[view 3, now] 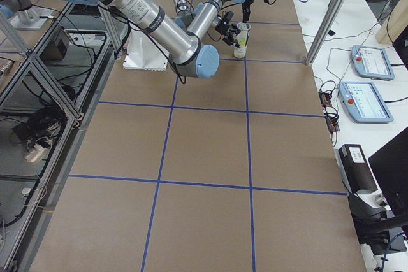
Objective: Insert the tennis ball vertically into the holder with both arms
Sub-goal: 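Open the left gripper off the can while the right gripper rises away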
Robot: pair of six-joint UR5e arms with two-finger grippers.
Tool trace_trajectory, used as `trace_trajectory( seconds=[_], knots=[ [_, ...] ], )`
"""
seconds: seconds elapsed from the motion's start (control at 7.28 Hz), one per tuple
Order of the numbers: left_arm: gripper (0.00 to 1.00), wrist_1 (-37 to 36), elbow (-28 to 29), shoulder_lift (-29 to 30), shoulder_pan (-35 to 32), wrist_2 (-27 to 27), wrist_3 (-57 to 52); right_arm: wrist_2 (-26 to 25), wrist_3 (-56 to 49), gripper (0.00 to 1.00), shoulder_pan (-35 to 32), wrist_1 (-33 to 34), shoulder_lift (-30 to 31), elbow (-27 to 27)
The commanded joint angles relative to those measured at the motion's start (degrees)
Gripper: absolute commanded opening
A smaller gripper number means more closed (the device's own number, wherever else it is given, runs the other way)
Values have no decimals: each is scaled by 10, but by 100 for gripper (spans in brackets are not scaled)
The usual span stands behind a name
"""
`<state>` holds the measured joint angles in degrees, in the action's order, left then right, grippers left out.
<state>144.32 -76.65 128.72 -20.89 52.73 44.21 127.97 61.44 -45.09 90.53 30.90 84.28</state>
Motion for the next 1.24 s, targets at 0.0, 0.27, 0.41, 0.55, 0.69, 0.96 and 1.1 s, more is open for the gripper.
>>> trace_trajectory(
  seconds=[0.0,0.27,0.41,0.55,0.69,0.96,1.1],
  knots=[
    [99,0,-8,-10,6,0,0,0,0,99,0,0,2,1],
    [99,-12,-47,-46,8,12,0,1,-1,99,0,0,23,27],
    [99,-56,-114,-78,12,65,1,3,-1,99,-1,0,31,33],
    [99,-120,-193,-122,12,111,6,7,-1,99,-6,0,37,39],
    [99,-172,-258,-168,12,150,7,8,-4,99,-15,0,72,74],
    [99,-242,-307,-240,-3,227,7,55,-20,99,-68,0,141,135],
    [99,-282,-318,-248,-54,309,6,84,-41,99,-102,0,169,152]
  ],
)
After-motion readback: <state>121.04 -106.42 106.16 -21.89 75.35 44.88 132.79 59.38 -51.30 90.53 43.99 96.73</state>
